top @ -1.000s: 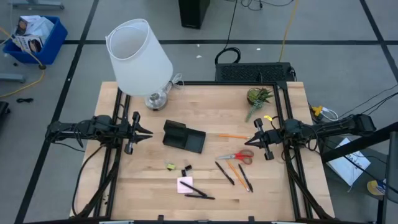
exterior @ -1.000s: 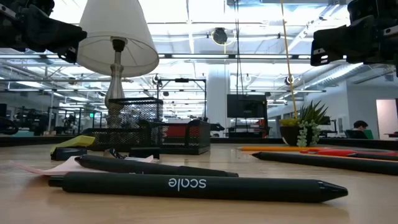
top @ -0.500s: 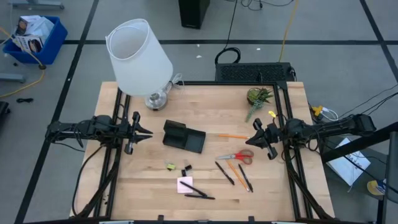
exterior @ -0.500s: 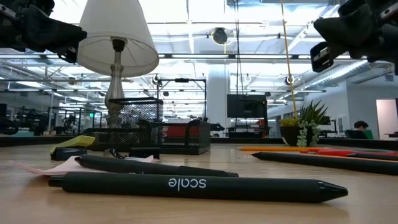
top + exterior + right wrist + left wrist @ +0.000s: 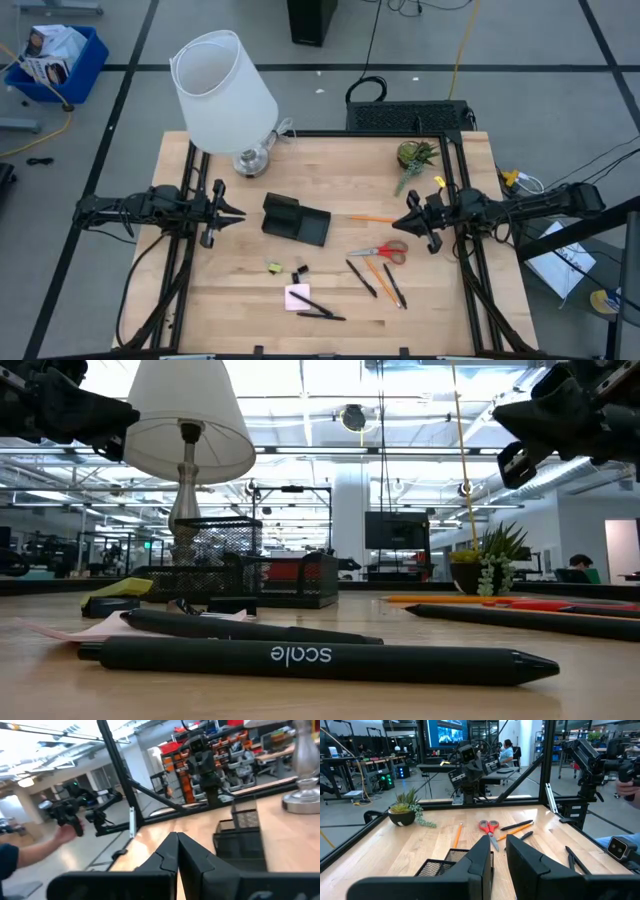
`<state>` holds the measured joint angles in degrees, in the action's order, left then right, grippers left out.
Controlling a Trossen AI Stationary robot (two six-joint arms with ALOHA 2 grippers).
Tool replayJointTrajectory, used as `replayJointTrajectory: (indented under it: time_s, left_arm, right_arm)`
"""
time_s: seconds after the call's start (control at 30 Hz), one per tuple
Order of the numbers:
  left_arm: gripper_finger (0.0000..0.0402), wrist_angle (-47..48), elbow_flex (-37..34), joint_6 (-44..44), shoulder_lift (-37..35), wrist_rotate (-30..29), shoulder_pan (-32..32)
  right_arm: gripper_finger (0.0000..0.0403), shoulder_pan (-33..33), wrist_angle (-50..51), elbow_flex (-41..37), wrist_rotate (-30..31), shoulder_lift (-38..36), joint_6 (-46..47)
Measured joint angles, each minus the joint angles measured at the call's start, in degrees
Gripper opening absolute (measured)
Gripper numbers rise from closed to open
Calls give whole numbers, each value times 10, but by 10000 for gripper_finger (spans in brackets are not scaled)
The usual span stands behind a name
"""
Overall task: Pick and place office supplies into organizer
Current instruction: Put the green eraser into the black desk organizer
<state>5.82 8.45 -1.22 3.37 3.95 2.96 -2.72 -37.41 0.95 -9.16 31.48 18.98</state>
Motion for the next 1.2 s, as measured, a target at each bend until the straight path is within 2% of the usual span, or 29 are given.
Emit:
replayJointTrajectory:
  time_s: [0.13,0.27,0.37,0.43,0.57,0.67,0.73,0.8,0.93,1.03,1.2]
  left_arm:
    - [67,-4,0,-8,0,-1,0]
    - [67,-46,0,24,0,-3,0]
    - [67,-81,0,71,0,-4,0]
    - [67,-98,0,81,0,-10,0]
    - [67,-109,0,90,0,-10,0]
    - [67,-119,0,93,0,-15,0]
    - [67,-124,0,92,0,-34,0]
    - [67,-125,0,101,0,-45,0]
    - [67,-137,0,108,4,-29,0]
    - [67,-141,0,159,9,-24,0]
    - [67,-139,0,198,26,-25,0]
  right_arm:
    - [0,0,-13,0,10,4,-24]
    - [0,-17,-30,0,29,9,31]
    - [0,-57,-71,0,34,27,62]
    - [0,-99,-121,0,49,53,49]
    - [0,-184,-222,14,158,127,-12]
    - [0,-221,-211,49,241,194,-30]
    - [0,-234,-217,89,274,249,-36]
    - [0,-242,-220,131,284,305,-49]
    - [0,-253,-211,211,276,408,-69]
    - [0,-255,-194,261,269,464,-82]
    - [0,-255,-179,321,269,531,-11]
